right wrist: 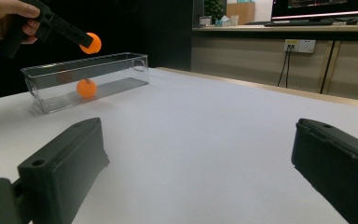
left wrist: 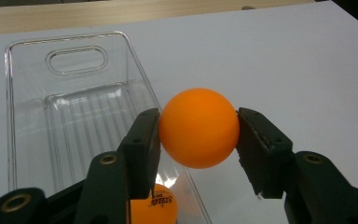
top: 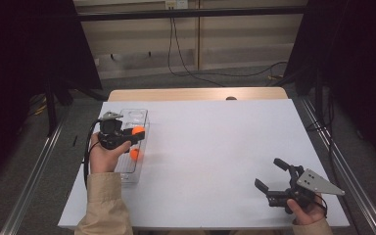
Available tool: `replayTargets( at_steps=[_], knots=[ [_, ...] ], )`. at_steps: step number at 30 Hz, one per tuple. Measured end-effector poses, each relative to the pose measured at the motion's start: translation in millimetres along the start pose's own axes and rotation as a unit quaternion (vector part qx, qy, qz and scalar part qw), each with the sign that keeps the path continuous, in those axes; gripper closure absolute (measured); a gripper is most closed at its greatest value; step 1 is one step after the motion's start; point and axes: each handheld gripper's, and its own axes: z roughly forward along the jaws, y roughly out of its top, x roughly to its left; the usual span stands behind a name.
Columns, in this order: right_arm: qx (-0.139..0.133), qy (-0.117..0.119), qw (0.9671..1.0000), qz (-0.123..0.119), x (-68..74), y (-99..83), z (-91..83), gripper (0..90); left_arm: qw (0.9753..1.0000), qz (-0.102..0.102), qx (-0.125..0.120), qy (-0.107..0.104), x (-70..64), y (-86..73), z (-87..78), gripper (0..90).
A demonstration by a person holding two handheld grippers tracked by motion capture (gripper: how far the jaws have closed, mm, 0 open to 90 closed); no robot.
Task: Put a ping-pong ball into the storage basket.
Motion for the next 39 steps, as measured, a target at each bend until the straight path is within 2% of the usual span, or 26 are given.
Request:
replayTargets(
  at_steps=[17, 28, 39],
  knots=[
    [-0.001, 0.001, 1.0, -0.001, 0.3, 0.4, -0.3, 2.3, 0.9999, -0.003, -0.003, 0.013, 7.3, -2.6, -2.4, 50.7],
    [0.0, 0.001, 1.0, -0.003, 0.3, 0.2, 0.0, 2.3, 0.9996, -0.012, -0.004, 0.026, 14.1, -5.8, -4.1, 50.7],
    [0.0, 0.002, 1.0, -0.003, 0.4, 0.0, 0.2, 2.3, 0.9989, -0.011, 0.002, 0.045, 18.4, -8.5, -2.5, 50.7]
  ],
)
